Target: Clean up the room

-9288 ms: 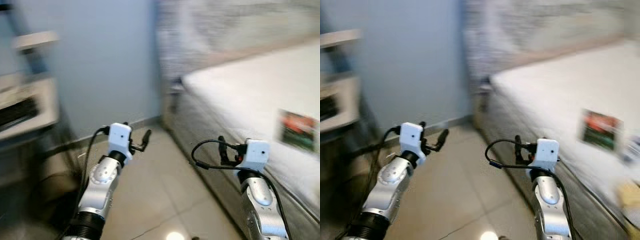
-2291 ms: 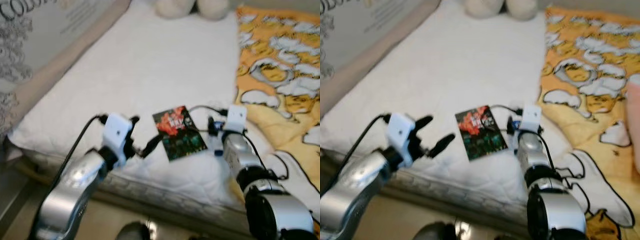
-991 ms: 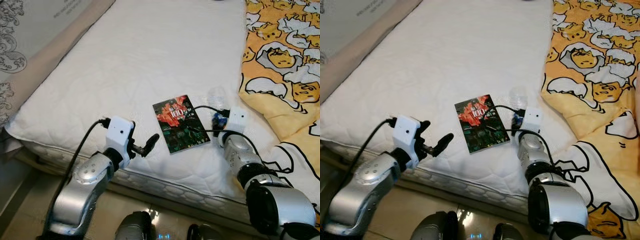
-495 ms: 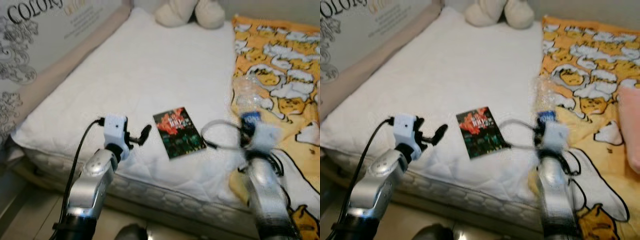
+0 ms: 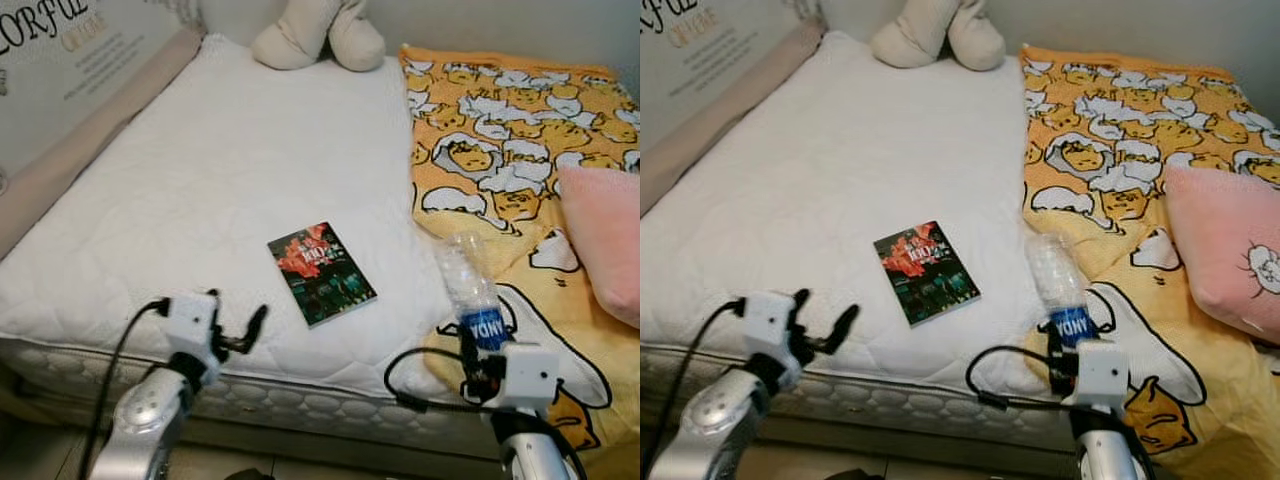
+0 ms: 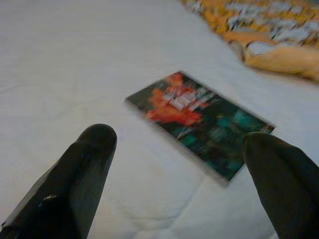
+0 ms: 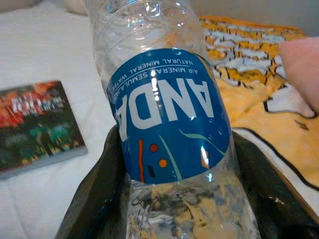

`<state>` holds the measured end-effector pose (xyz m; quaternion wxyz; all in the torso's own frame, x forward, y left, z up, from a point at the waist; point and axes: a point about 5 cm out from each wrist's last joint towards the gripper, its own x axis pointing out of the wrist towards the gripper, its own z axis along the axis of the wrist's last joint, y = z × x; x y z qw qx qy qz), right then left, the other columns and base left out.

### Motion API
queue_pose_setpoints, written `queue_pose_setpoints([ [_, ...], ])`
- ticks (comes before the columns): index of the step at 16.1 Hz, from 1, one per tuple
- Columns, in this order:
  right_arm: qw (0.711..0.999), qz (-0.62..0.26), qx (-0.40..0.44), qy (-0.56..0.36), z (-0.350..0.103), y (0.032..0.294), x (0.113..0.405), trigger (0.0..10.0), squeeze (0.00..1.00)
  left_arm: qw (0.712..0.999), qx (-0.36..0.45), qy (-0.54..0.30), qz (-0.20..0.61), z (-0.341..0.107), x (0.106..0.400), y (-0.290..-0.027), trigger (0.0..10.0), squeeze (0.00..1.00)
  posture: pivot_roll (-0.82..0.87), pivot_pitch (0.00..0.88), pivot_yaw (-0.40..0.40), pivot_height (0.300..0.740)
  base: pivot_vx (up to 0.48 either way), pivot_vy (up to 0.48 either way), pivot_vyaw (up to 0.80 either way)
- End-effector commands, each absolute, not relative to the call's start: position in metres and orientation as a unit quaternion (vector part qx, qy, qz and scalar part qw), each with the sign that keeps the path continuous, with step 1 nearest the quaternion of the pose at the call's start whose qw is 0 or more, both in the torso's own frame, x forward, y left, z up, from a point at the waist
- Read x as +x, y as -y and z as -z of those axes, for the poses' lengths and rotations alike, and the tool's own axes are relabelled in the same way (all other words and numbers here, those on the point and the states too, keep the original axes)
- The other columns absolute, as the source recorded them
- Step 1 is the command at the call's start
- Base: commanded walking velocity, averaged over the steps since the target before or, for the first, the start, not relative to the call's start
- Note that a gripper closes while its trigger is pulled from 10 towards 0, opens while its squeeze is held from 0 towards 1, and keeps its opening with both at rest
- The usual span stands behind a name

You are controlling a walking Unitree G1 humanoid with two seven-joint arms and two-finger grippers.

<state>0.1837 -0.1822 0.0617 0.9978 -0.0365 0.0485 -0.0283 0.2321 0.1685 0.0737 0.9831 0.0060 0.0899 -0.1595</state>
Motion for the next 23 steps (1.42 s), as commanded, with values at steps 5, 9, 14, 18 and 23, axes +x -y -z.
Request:
queue_pose_setpoints([
  [5, 0.996, 0.051, -0.019, -0.066, -0.053, 0.190, 0.208, 10.0, 0.00, 0.983, 0.012, -0.057, 0.172, -0.080, 0.254, -0.149, 10.0, 0.00, -0.03, 0.000, 0.001, 0.740, 0.000, 0.000, 0.00],
  [9, 0.995, 0.063, -0.009, -0.077, -0.048, 0.196, 0.216, 10.0, 0.00, 0.984, 0.019, -0.052, 0.170, -0.083, 0.261, -0.144, 10.0, 0.00, -0.03, 0.000, 0.001, 0.740, -0.127, 0.000, 0.00],
  [14, 0.995, 0.066, 0.000, -0.071, -0.050, 0.199, 0.230, 10.0, 0.00, 0.983, 0.031, -0.039, 0.178, -0.085, 0.268, -0.131, 10.0, 0.00, -0.04, 0.000, 0.009, 0.740, -0.319, 0.000, 0.00],
  [18, 0.995, 0.062, 0.012, -0.073, -0.049, 0.196, 0.234, 10.0, 0.00, 0.983, 0.037, -0.031, 0.175, -0.087, 0.273, -0.128, 10.0, 0.00, -0.04, 0.000, 0.018, 0.740, -0.301, 0.000, 0.00],
  [23, 0.995, 0.056, 0.018, -0.075, -0.048, 0.193, 0.237, 10.0, 0.00, 0.979, 0.057, -0.017, 0.195, -0.089, 0.272, -0.123, 10.0, 0.00, -0.03, 0.000, 0.019, 0.740, -0.279, 0.000, 0.00],
])
